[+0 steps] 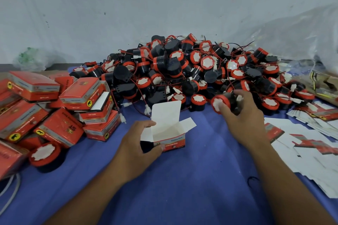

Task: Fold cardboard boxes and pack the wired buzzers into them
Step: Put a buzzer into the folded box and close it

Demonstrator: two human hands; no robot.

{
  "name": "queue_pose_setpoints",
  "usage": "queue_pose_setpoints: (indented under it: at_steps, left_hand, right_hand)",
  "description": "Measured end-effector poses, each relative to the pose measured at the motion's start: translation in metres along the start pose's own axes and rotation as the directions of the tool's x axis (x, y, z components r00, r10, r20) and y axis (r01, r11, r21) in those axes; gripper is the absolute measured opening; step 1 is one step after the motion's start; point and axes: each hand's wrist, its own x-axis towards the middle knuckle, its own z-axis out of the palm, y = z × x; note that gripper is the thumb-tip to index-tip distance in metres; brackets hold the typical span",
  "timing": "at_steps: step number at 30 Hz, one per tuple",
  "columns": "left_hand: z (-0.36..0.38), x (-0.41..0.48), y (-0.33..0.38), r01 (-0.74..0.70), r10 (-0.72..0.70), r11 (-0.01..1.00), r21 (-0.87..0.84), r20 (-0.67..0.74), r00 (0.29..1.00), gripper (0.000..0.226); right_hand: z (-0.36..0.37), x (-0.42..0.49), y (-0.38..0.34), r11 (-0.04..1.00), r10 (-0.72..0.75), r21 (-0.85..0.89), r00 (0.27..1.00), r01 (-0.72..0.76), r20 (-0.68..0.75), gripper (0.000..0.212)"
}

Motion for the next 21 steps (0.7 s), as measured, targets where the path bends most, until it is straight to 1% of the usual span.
queue_pose_setpoints:
  at_steps: [1,2,3,4,5,6,7,8,9,10,11,12,14,15,16,18,19,21]
  left_hand:
    - [0.000,0.000,0.000,-0.003,0.003,1.000,0.005,0.002,1.000,0.058]
    - [0.000,0.000,-0.001,-0.008,0.008,1.000,0.011,0.006,1.000,0.057]
    - [0.000,0.000,-0.001,-0.011,0.011,1.000,0.015,0.013,1.000,0.057]
    - [0.001,0.000,-0.001,-0.009,0.008,1.000,0.016,0.020,1.000,0.058]
    - [0.001,0.000,-0.001,0.000,-0.001,1.000,0.015,0.026,1.000,0.059]
    - [0.001,-0.001,-0.001,0.011,-0.011,1.000,0.014,0.030,1.000,0.059]
    - [0.002,-0.001,0.000,0.014,-0.014,1.000,0.017,0.031,0.999,0.060]
    - [0.002,-0.001,0.001,0.008,-0.009,1.000,0.025,0.034,0.999,0.060]
    - [0.002,-0.001,0.002,0.000,-0.001,0.999,0.032,0.041,0.999,0.060]
    - [0.002,-0.001,0.004,-0.005,0.004,1.000,0.027,0.051,0.999,0.060]
    - [0.001,-0.001,0.005,-0.008,0.007,1.000,0.011,0.060,0.998,0.060]
    - [0.001,-0.001,0.006,-0.009,0.010,1.000,-0.003,0.065,0.998,0.061]
    - [0.001,-0.001,0.008,-0.012,0.011,1.000,0.009,0.068,0.998,0.061]
    - [0.000,-0.001,0.009,-0.023,0.022,1.000,0.014,0.072,0.997,0.059]
    - [0.000,-0.001,0.011,-0.050,0.049,0.999,0.010,0.076,0.996,0.056]
    - [-0.001,-0.001,0.013,-0.135,0.135,0.991,-0.002,0.081,0.987,0.046]
    - [-0.001,-0.001,0.013,-0.183,0.183,0.983,-0.014,0.085,0.979,0.039]
    - [0.000,0.000,0.012,-0.260,0.265,0.964,-0.055,0.094,0.960,0.029]
  right_hand:
    - [0.003,-0.004,-0.009,0.978,0.018,0.205,0.999,-0.026,0.038,0.037]
    - [0.006,-0.009,-0.019,0.892,0.031,0.444,0.993,-0.077,0.110,0.034]
    - [0.009,-0.014,-0.029,0.741,0.042,0.651,0.978,-0.166,0.202,0.029]
    - [0.012,-0.018,-0.037,0.567,0.033,0.778,0.951,-0.272,0.308,0.024]
    - [0.016,-0.023,-0.045,0.443,0.008,0.817,0.913,-0.368,0.407,0.023]
    - [0.020,-0.028,-0.050,0.393,-0.020,0.806,0.872,-0.443,0.489,0.025]
    - [0.024,-0.033,-0.053,0.398,-0.039,0.776,0.836,-0.490,0.548,0.028]
    - [0.029,-0.037,-0.053,0.435,-0.050,0.744,0.812,-0.507,0.582,0.029]
    - [0.034,-0.041,-0.053,0.509,-0.048,0.710,0.808,-0.486,0.588,0.026]
    - [0.036,-0.044,-0.052,0.620,-0.056,0.664,0.821,-0.417,0.568,0.022]
    - [0.038,-0.047,-0.051,0.739,-0.078,0.597,0.842,-0.311,0.534,0.021]
    - [0.040,-0.049,-0.050,0.835,-0.115,0.518,0.862,-0.186,0.494,0.023]
    - [0.041,-0.051,-0.050,0.941,-0.197,0.332,0.894,0.058,0.401,0.023]
    - [0.042,-0.052,-0.049,0.964,-0.227,0.212,0.906,0.159,0.356,0.022]
    - [0.044,-0.054,-0.049,0.973,-0.229,0.089,0.914,0.211,0.335,0.024]
    - [0.051,-0.054,-0.047,0.970,-0.154,-0.124,0.922,0.210,0.355,0.036]
    - [0.055,-0.054,-0.044,0.953,-0.132,-0.210,0.922,0.220,0.364,0.038]
    - [0.063,-0.055,-0.040,0.909,-0.140,-0.325,0.927,0.259,0.348,0.033]
